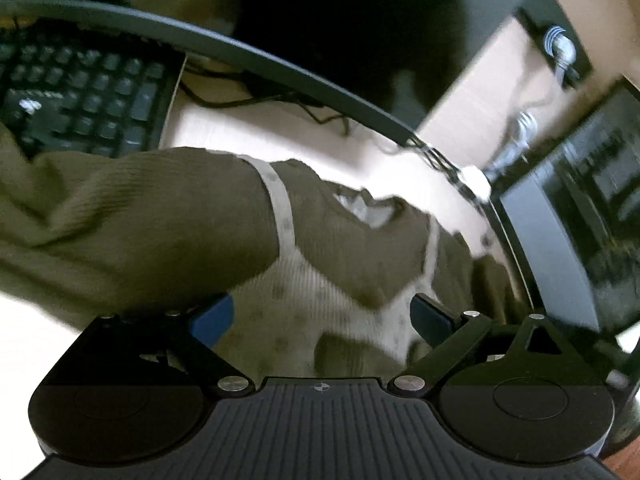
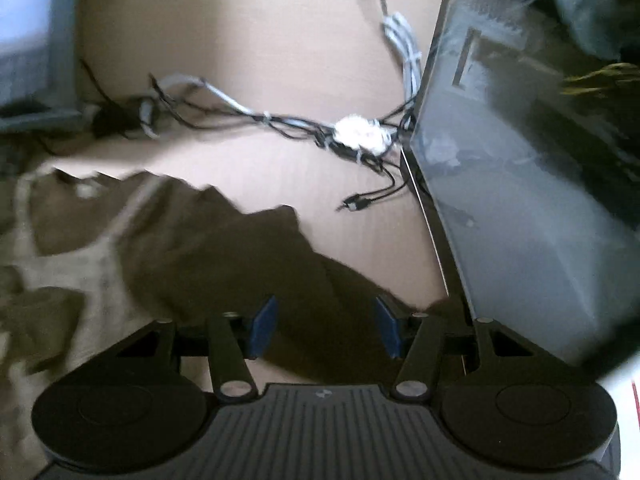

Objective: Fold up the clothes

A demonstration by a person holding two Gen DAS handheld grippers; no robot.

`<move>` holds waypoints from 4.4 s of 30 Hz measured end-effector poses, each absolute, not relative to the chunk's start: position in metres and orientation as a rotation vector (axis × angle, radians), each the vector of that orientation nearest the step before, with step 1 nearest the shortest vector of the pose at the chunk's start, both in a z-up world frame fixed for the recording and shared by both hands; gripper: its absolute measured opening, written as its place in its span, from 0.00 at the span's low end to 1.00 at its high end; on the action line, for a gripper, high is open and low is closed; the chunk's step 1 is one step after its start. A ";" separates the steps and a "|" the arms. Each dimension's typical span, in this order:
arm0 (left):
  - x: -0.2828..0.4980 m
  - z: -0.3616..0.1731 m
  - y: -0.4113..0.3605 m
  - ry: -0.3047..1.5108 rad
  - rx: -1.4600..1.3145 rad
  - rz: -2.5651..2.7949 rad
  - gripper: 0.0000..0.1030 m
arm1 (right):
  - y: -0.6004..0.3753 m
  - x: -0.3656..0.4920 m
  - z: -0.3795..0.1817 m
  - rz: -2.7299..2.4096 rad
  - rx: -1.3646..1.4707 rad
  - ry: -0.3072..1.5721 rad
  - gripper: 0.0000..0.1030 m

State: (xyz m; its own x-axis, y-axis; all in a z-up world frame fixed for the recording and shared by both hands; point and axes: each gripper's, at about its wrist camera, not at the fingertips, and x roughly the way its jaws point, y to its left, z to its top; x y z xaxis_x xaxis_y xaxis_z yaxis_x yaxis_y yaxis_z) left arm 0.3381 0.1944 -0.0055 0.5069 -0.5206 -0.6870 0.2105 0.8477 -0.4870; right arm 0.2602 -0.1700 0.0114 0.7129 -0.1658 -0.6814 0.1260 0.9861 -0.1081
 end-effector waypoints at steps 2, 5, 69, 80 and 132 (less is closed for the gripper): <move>0.322 -0.001 0.200 0.939 -0.296 -0.485 0.95 | -0.153 0.228 0.018 -0.166 -0.046 0.752 0.53; 0.290 0.004 0.209 0.925 -0.202 -0.553 0.95 | -0.124 0.176 0.023 -0.185 -0.053 0.761 0.54; 0.244 0.017 0.064 0.821 0.059 -0.695 0.97 | -0.195 0.221 -0.005 -0.199 0.363 0.716 0.43; 0.259 0.006 -0.104 0.522 0.679 -1.052 0.69 | -0.221 0.158 -0.012 -0.282 0.400 0.700 0.48; 0.282 0.025 0.253 0.912 -0.494 -0.321 0.91 | 0.037 0.366 -0.013 0.462 -0.348 0.736 0.61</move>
State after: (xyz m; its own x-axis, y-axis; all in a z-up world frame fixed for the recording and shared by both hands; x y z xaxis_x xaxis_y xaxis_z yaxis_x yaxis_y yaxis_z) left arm 0.2819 0.2527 0.0254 0.5767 -0.4656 -0.6713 0.0576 0.8428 -0.5351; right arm 0.3659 0.0367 -0.0125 0.6489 0.2783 -0.7082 -0.5166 0.8445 -0.1415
